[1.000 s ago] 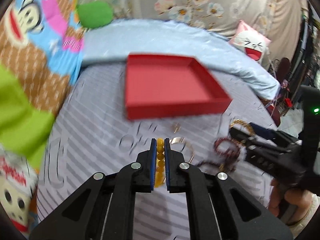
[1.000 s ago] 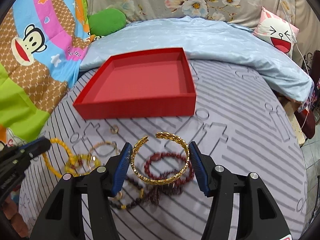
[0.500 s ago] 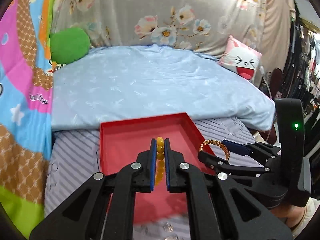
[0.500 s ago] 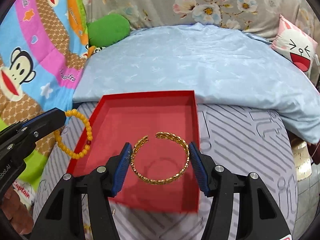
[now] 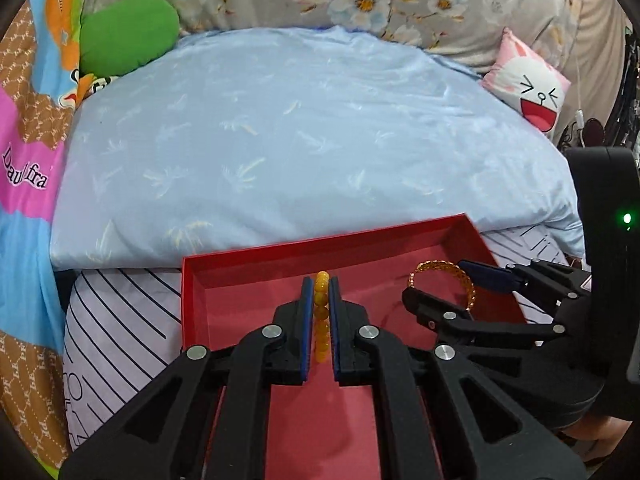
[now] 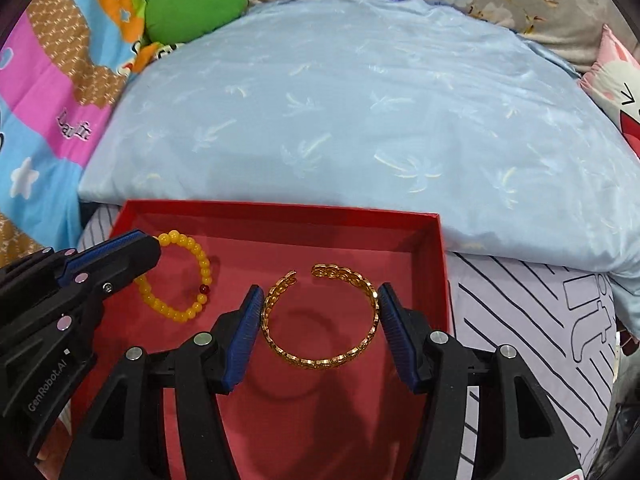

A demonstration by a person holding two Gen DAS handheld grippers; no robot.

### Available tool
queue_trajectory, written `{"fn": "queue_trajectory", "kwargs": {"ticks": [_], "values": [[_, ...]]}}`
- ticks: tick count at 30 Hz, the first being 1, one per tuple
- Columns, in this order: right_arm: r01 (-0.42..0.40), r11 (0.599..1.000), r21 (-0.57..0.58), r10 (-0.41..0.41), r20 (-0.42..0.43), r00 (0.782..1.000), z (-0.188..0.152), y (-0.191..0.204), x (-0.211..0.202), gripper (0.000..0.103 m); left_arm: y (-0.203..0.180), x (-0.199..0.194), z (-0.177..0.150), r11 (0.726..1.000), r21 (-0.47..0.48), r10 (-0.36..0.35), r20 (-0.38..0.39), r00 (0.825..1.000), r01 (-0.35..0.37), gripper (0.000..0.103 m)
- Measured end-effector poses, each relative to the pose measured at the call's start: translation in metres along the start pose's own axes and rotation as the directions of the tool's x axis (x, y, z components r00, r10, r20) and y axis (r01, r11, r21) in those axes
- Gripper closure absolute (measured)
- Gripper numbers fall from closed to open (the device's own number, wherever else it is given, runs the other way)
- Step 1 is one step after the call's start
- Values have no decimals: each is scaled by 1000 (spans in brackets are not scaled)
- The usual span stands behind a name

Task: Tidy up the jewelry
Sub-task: 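Carry both held bracelets over the red tray, then open both tools to drop the bracelets into the red tray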

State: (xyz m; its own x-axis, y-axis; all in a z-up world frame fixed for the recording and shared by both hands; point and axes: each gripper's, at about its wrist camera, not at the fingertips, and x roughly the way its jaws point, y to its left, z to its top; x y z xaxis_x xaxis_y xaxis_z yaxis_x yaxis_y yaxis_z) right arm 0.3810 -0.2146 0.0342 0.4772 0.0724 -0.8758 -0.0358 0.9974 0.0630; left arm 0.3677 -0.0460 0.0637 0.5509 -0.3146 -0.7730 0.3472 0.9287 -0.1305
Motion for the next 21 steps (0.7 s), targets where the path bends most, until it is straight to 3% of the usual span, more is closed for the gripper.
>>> {"fn": "queue_trajectory", "kwargs": {"ticks": [8,9,14,21], "values": [[29,1000,-11,-30,-42,999,4,5,17,46,7,15,4,998,-13,57,-50,997,-58,95],[34,999,-13,-34,-40,999,4,5,17,42,8,16,5,997,-23,71,-49,996,-72,95],[19,999,36,-20,26,999,5,-5,-5,37,16,3,9,992,-60,110,-2,994,-110,69],[-11,998,68,3,118,993,-14,-16,-64,37,16,-53,2,988,-79,141,79,987,-134,65]]}}
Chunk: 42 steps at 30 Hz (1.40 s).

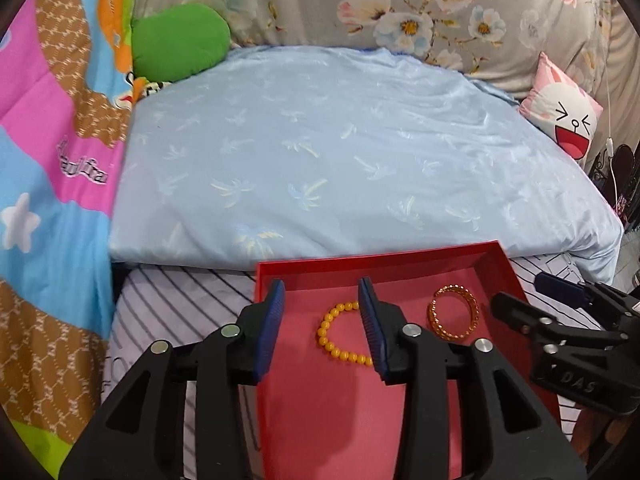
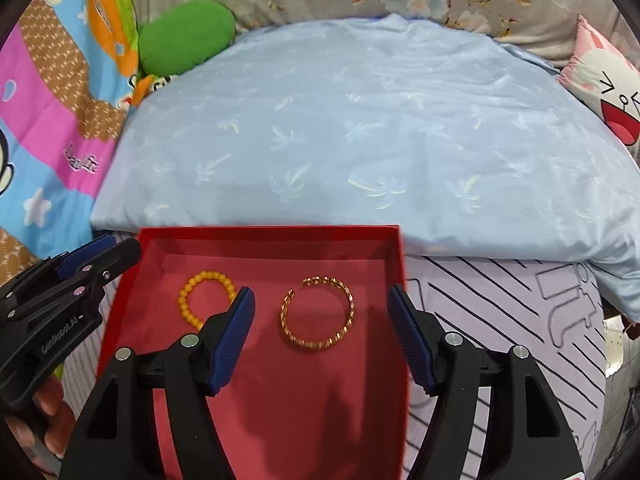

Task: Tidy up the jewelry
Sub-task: 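Open both tools to drop the bracelets into the red tray, then move both tools back to the remaining bracelets beside the tray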

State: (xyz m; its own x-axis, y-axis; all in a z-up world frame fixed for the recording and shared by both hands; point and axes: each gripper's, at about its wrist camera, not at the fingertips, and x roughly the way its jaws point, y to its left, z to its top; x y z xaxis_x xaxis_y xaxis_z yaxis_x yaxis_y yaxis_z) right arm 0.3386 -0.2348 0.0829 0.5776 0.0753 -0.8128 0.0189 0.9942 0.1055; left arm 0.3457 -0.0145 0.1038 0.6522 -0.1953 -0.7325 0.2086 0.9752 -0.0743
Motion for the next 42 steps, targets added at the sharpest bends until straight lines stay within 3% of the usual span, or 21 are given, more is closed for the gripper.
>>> {"fn": "queue_trajectory", "kwargs": {"ticks": [2,6,12,15,27,37,42], "values": [[12,1000,-6,-11,29,1000,-10,2,-22,37,0,-17,-4,1000,5,3,24,1000,-3,57],[30,999,-15,-29,66,997,-36,10,-61,37,-3,-59,-25,999,24,29,65,997,-30,55],[28,1000,-2,-27,71,997,-91,19,-107,37,-9,-104,-72,998,38,38,77,996,-41,55],[27,1000,8,-27,62,998,-120,18,-121,37,-9,-116,-98,1000,17,19,59,998,-20,49],[54,998,17,-54,14,998,-205,14,-134,37,-5,-131,-194,998,-16,62,-14,998,-63,46],[43,999,21,-42,-26,999,-258,16,-128,38,-7,-136,-246,998,-40,56,-52,997,-58,46],[37,999,24,-36,-46,998,-274,17,-125,43,-8,-137,-264,997,-59,42,-70,997,-46,46]]}}
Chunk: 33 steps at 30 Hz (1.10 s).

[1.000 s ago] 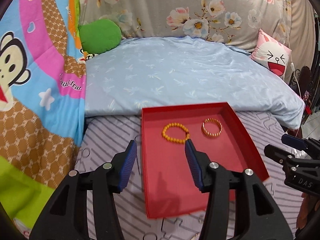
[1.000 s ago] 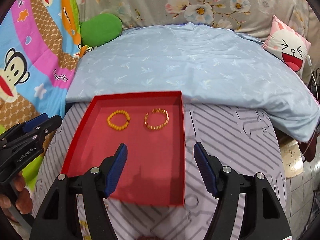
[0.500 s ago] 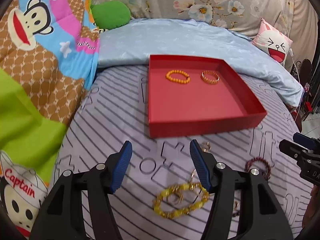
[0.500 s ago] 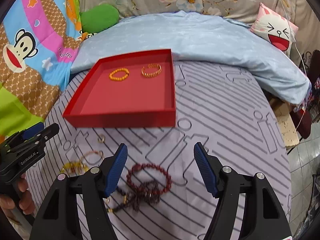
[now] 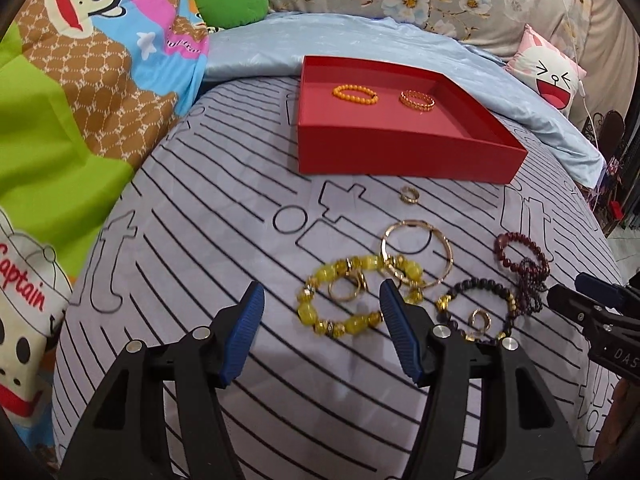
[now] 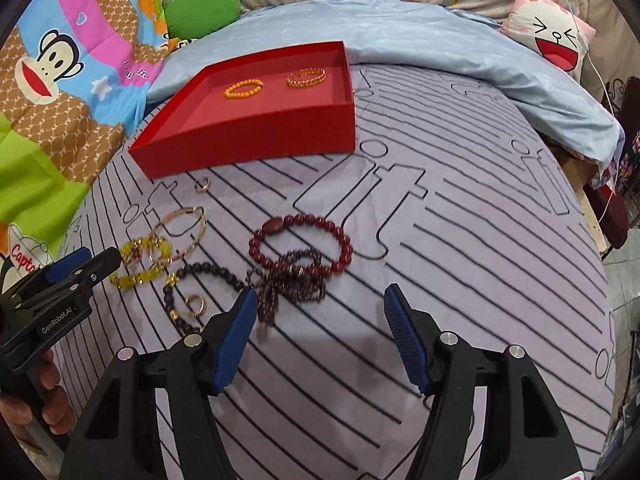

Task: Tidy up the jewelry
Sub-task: 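Move both tools back to the remaining bracelets beside the tray, then grasp the dark knotted bead bracelet with right tool while left tool grasps the thin gold bangle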

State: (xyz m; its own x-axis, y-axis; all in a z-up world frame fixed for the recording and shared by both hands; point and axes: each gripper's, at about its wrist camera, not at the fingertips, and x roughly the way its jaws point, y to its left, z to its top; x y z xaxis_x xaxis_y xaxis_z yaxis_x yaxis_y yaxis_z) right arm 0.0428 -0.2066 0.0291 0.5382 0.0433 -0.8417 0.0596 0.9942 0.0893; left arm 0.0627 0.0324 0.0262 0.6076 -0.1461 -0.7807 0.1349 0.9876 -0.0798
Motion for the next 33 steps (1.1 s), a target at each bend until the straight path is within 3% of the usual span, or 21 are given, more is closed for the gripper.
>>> {"fn": "queue_trajectory", "kwargs": {"ticks": [7,14,22,29,32,33], "values": [[-12,1000,1,12,1,1000,0,2,3,50,-1,-2,-6,1000,-21,-18,7,1000,18,46],[-37,999,10,37,-8,999,4,4,10,68,-9,-4,-7,1000,0,-24,16,1000,24,46],[-54,999,6,54,-2,999,11,8,14,73,-9,0,-8,1000,-10,-25,4,1000,25,46],[-63,998,-7,63,1,998,14,13,19,85,-8,1,-2,999,-18,-33,4,999,33,46],[-58,998,-12,58,6,998,14,12,19,99,-8,4,4,999,-16,-36,4,999,36,46],[-64,998,-8,64,5,998,14,11,19,99,-8,5,6,999,-19,-40,3,999,40,46]]}}
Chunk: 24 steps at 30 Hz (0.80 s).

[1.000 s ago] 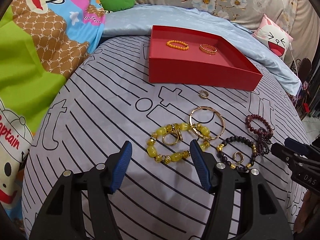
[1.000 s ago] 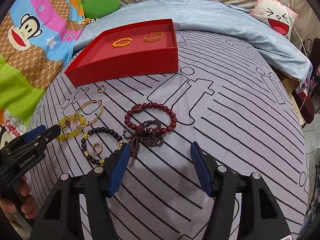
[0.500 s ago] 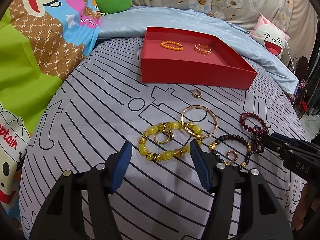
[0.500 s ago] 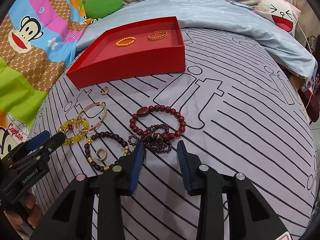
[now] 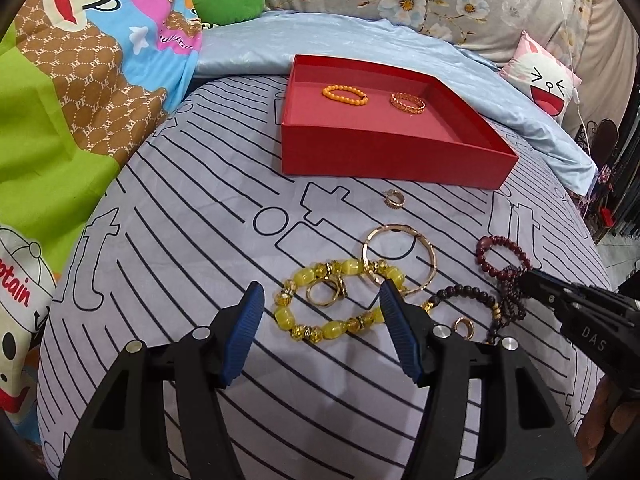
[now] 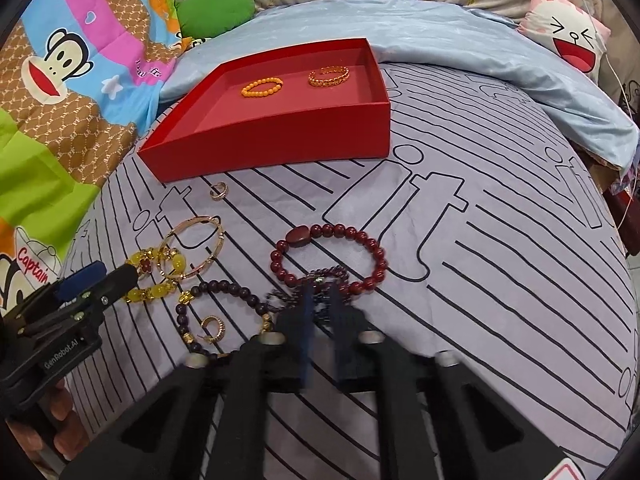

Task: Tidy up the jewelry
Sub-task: 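Grasp the dark knotted bead bracelet with right tool while left tool grasps the thin gold bangle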

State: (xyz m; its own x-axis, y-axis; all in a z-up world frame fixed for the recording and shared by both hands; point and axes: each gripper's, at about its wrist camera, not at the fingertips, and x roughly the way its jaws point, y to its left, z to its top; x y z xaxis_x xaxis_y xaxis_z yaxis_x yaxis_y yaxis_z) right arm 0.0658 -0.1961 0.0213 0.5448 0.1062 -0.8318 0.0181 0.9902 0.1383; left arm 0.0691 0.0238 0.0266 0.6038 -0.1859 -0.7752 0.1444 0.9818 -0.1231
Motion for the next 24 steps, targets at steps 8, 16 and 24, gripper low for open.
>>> {"fn": "queue_trajectory", "kwargs": {"ticks": [8,16,24], "values": [[-35,999,1,35,19,999,0,0,-10,100,-7,11,18,999,6,-35,-5,999,35,46],[-60,998,8,60,25,998,2,2,-16,99,-23,40,28,997,33,-68,-63,996,70,55],[-74,997,24,74,14,997,2,0,-16,99,-27,48,30,995,58,-78,-85,993,83,94]]}}
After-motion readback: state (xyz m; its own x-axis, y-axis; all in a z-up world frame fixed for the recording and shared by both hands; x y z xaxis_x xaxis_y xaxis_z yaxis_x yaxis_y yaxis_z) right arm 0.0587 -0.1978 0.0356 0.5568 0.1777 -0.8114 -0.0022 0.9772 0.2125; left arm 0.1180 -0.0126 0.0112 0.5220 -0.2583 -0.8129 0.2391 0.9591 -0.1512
